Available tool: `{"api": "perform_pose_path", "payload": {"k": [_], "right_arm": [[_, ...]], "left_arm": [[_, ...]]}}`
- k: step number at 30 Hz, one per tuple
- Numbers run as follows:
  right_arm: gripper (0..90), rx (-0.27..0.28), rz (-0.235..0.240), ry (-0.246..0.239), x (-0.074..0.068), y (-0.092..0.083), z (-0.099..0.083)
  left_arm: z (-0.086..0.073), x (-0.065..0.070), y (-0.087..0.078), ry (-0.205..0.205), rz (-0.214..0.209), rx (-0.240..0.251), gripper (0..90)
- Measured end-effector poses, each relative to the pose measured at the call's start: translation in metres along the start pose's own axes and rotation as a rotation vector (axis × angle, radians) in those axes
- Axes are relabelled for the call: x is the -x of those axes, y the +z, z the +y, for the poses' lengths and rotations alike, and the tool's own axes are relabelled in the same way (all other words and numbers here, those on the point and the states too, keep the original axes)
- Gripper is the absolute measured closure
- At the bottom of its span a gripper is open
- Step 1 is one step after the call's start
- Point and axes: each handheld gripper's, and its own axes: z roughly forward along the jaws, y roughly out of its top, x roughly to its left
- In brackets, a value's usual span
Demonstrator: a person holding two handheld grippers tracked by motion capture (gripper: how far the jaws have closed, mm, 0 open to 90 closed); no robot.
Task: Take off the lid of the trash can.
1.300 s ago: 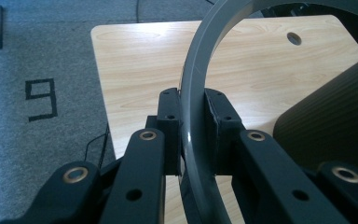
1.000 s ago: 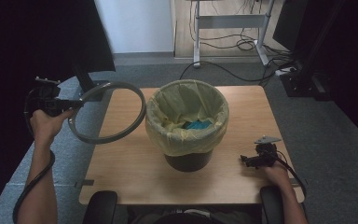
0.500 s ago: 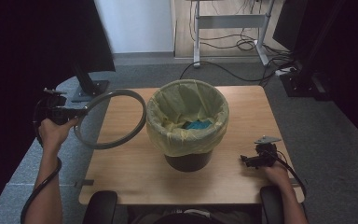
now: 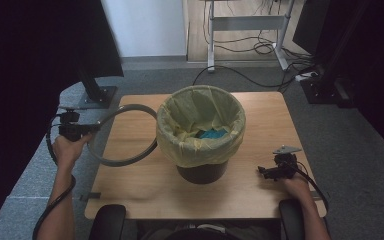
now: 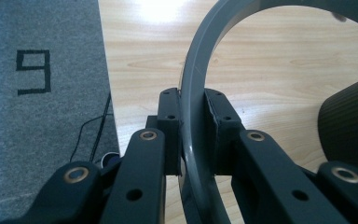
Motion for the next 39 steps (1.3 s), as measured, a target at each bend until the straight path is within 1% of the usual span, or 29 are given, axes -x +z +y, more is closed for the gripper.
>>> {"api": "perform_pose_path", "payload": {"k": [4,7,12,16,22,25,28,33,39], "right_arm": [[0.0,0.0,0.0,0.0,0.0,0.0,0.0],[0.0,0.0,0.0,0.0,0.0,0.0,0.0],[0.0,0.0,0.0,0.0,0.0,0.0,0.0],[0.0,0.0,0.0,0.0,0.0,0.0,0.0],[0.0,0.0,0.0,0.0,0.0,0.0,0.0],[0.0,0.0,0.0,0.0,0.0,0.0,0.0],[0.0,0.0,0.0,0.0,0.0,0.0,0.0],[0.0,0.0,0.0,0.0,0.0,0.0,0.0],[0.0,0.001,0.001,0.0,0.0,0.0,0.0]], "left_arm": [[-0.007,0.0,0.013,-0.003,0.003,-0.01,78.0],[-0.013,0.0,0.023,-0.008,0.0,-0.01,78.0],[-0.022,0.0,0.037,-0.005,0.012,-0.002,78.0],[-0.029,-0.001,0.049,-0.002,0.016,-0.014,78.0],[-0.038,-0.003,0.062,-0.003,0.03,-0.011,78.0],[-0.042,-0.002,0.068,0.003,0.045,-0.012,78.0],[-0.047,-0.002,0.075,0.003,0.05,-0.021,78.0],[-0.055,-0.003,0.085,-0.006,0.049,-0.02,78.0],[-0.063,-0.002,0.096,0.007,0.078,-0.03,78.0]]}}
